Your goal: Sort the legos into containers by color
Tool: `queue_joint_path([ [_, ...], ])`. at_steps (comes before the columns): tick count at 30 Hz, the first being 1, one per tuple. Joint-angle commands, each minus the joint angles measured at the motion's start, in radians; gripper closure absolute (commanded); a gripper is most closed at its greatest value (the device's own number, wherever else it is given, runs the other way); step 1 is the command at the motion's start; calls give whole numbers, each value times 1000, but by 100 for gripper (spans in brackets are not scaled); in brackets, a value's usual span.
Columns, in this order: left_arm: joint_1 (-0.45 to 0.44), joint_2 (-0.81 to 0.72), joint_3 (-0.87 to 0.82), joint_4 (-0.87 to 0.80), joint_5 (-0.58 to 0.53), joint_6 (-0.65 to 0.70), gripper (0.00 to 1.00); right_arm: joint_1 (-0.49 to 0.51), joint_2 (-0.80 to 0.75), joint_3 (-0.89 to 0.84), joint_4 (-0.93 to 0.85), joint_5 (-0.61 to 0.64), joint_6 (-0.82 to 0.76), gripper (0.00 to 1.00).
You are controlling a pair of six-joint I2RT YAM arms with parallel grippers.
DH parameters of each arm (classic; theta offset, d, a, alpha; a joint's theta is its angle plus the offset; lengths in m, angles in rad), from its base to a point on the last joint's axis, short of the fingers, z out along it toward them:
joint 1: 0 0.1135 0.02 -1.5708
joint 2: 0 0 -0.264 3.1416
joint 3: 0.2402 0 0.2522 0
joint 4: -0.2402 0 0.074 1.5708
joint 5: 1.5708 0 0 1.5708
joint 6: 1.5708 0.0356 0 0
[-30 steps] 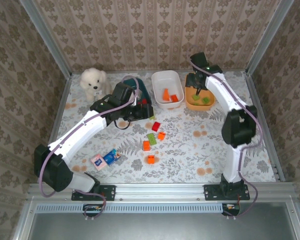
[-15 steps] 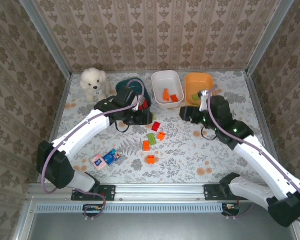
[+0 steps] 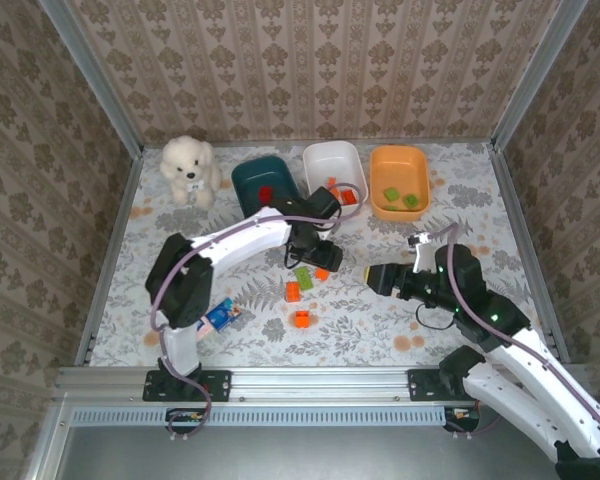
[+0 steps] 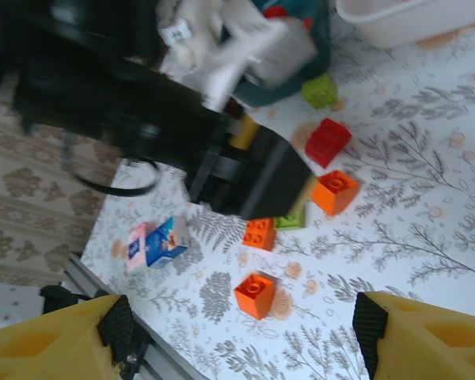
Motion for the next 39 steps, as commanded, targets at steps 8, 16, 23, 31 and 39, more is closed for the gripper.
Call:
queue_joint_path([
  [8,-36,160,101,-105,-112,16,34,3,-67,19,-83,-4,40,23],
  [16,-56,238,158,-108,-107,43,51,3,-63,28,-93,1,43,23],
  [23,-61,228,169,-107,-138,34,72,3,-39,47,-94,-10,29,23],
  [31,9,155,385,-189,-174,17,74,4,1,138,-92,50,-17,23],
  [39,166,336,724,-207,-78,27,74,2,168,200,99,296,-36,19],
])
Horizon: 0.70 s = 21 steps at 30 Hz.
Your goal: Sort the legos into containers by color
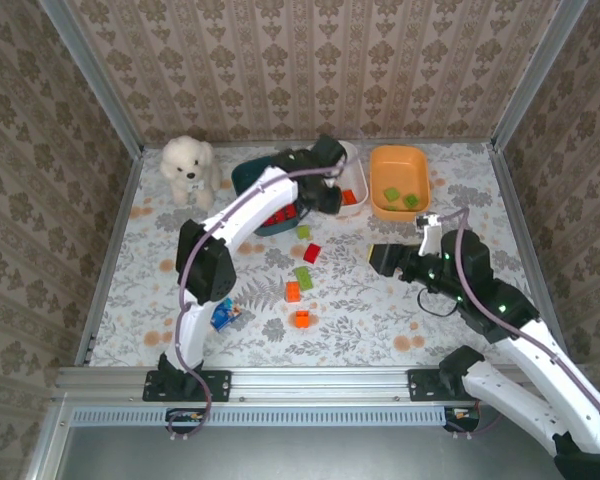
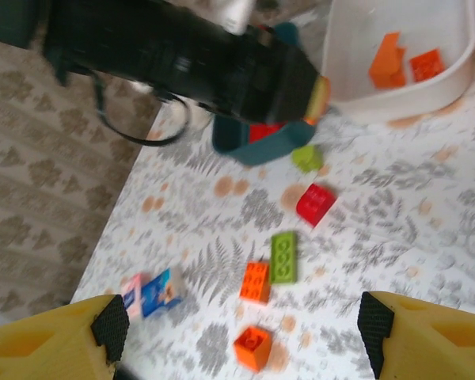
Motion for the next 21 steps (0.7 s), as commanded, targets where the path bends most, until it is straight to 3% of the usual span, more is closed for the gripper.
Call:
queue_joint_path([
  [1,57,110,133,-39,42,-1,74,2,85,57,112,161,-20,18],
  [8,121,290,341,34,102,-12,73,-14,303,192,123,142,-38,18],
  [15,149,349,335,212,122,-77,71,-55,317,171,139,85,-17,18],
  [21,159,386,341,249,135,-127,71,-88,311,148,139,55,-6,18],
])
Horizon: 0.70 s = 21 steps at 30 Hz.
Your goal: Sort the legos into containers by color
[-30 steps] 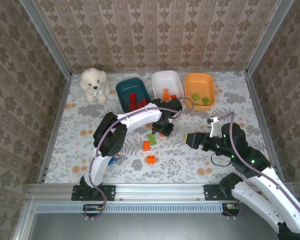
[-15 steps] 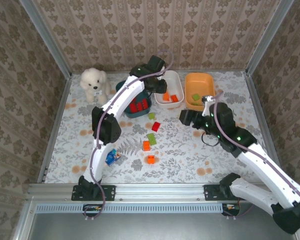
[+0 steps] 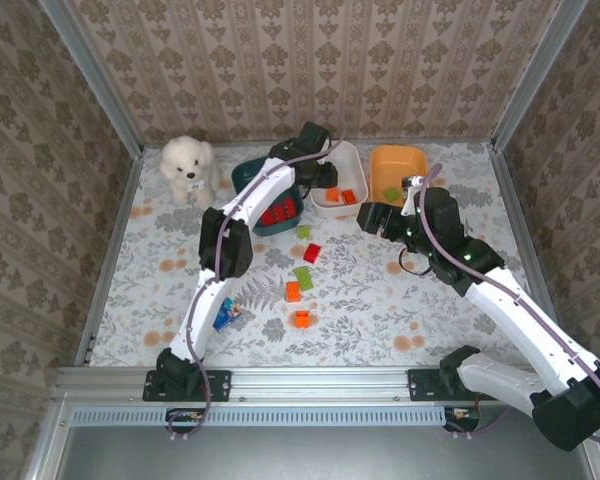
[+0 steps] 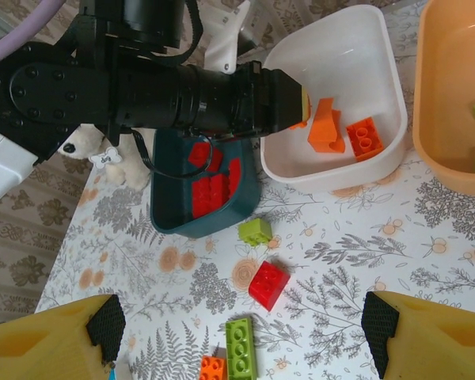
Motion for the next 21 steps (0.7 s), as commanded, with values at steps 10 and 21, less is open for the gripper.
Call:
queue_joint_path([
  [10,50,78,56,102,21,-230,70,-42,-5,-19,33,-64,22,18],
  [21,67,132,79,173,102,-407,67,-56,-2,-24,25,-71,24,18],
])
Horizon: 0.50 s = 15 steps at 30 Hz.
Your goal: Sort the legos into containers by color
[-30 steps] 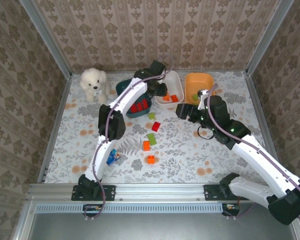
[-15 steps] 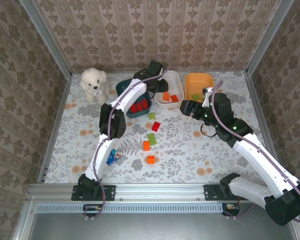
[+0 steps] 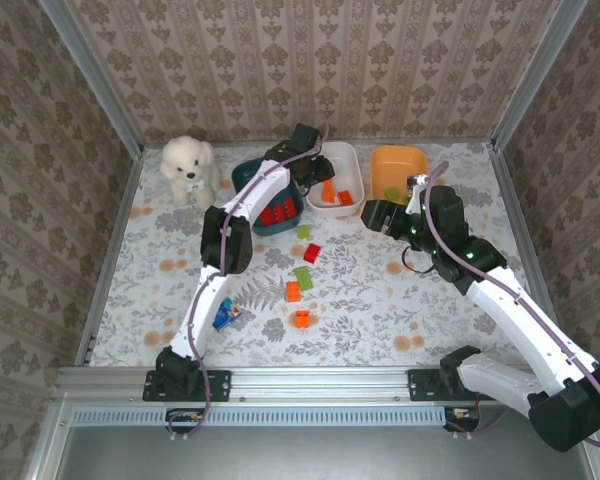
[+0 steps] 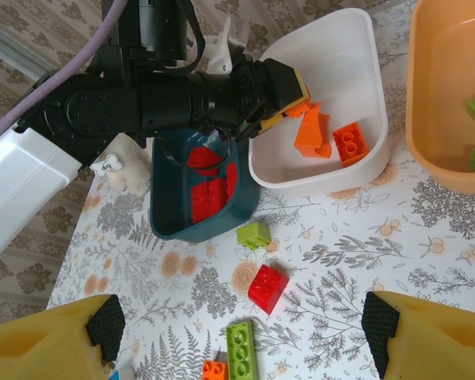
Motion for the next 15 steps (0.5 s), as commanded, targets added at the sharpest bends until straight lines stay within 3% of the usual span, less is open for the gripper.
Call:
queue_joint_path([
  [1,14,31,36,43,43,-115,67,-7,-3,-13,12,-23,13,18],
  [9,17,45,7,184,52,-401,66,-14,-1,-20,18,-31,18,18],
  [15,23,77,46,243,21,-526,65,-18,-3,-26,15,-37,21,18],
])
